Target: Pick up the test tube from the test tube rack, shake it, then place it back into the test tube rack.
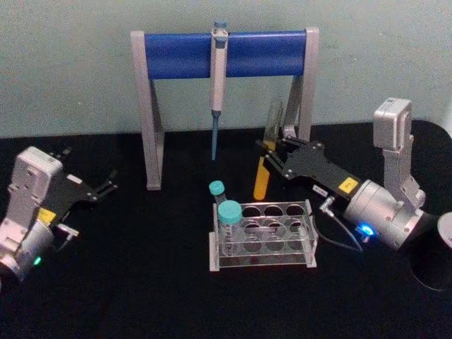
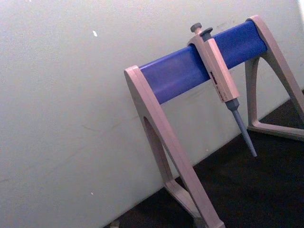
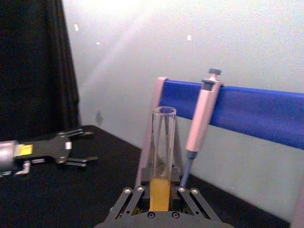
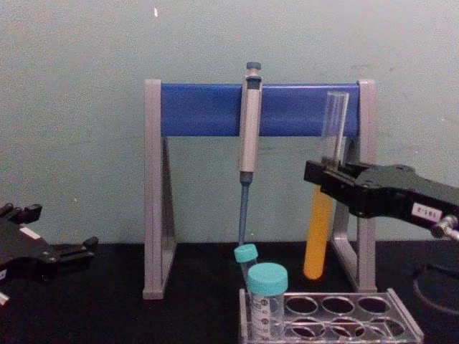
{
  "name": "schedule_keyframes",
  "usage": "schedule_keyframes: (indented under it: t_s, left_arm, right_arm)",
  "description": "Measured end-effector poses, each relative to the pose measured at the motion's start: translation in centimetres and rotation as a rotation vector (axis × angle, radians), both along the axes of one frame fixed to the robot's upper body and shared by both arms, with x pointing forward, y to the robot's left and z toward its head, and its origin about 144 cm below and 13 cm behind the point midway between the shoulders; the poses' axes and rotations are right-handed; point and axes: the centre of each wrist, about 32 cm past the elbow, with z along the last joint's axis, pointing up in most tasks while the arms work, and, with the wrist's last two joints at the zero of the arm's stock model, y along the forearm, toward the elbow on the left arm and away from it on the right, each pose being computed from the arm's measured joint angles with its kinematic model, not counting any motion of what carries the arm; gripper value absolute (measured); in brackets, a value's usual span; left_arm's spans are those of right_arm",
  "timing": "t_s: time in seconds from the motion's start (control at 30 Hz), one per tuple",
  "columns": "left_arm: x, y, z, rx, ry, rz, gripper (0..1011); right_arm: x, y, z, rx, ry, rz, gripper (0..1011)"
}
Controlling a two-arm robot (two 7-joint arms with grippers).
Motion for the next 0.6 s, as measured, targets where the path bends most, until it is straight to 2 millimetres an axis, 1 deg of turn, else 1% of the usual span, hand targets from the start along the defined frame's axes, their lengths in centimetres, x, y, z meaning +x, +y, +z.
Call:
schedule_keyframes:
  t_s: [0.13, 0.27, 0.6]
  left_arm:
    - [0.0, 0.0, 0.0, 0.000, 0.000, 0.000, 1001]
    - [0.0, 0.0, 0.0, 0.000, 0.000, 0.000, 1001]
    - [0.0, 0.0, 0.0, 0.000, 0.000, 0.000, 1001]
  right_arm:
    - [0.6, -0.3, 0.1, -0.003, -0.009, -0.044, 230]
    - [0.8, -0.7, 0.3, -0.005, -0.013, -0.083, 230]
    - [0.6, -1.4, 0.5, -0.018, -0.006, -0.115, 230]
